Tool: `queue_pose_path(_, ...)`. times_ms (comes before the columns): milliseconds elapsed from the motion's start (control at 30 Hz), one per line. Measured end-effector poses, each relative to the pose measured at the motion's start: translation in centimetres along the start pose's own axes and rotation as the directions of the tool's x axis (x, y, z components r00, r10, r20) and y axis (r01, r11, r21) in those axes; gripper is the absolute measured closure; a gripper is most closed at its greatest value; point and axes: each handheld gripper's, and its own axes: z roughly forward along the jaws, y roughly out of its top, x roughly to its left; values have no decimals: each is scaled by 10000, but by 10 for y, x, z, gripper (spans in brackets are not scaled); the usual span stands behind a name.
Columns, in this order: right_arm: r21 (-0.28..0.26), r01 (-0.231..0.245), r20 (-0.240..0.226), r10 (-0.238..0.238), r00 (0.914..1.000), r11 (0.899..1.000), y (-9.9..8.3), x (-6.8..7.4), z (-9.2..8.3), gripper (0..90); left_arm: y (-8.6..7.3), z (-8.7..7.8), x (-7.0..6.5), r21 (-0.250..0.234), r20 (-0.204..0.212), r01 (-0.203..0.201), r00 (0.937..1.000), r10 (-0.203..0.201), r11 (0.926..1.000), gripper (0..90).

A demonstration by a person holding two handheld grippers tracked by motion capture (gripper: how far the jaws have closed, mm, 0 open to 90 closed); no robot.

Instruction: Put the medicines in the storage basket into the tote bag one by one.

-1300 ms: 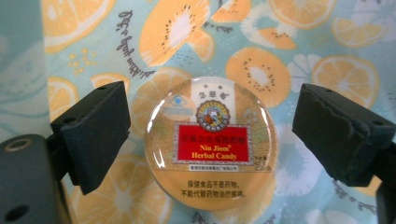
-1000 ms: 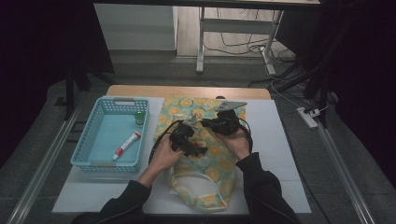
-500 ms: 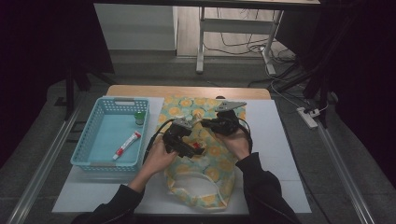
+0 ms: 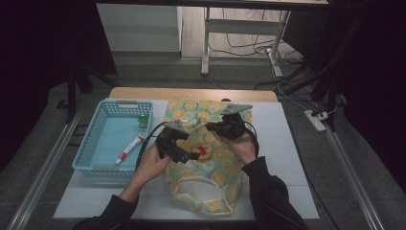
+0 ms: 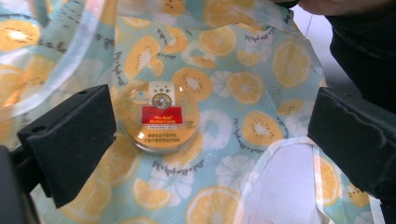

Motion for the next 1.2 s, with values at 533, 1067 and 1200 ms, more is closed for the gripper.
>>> queue_pose_path(533,-45,18,-9,-18,10000,10000,1,1,-2,900,-14,-40,6,-180,-894,103,9959,-119,9998,0)
queue_pose_path(1067,-14,99,39,-99,9999,9999,1,3,-3,900,-38,-73,25,-217,-2000,951,9749,-976,9952,0)
queue_pose_path(1200,-3,117,23,-117,9999,9999,1,3,-2,900,-43,-82,32,-242,-2353,1198,9642,-1221,9925,0)
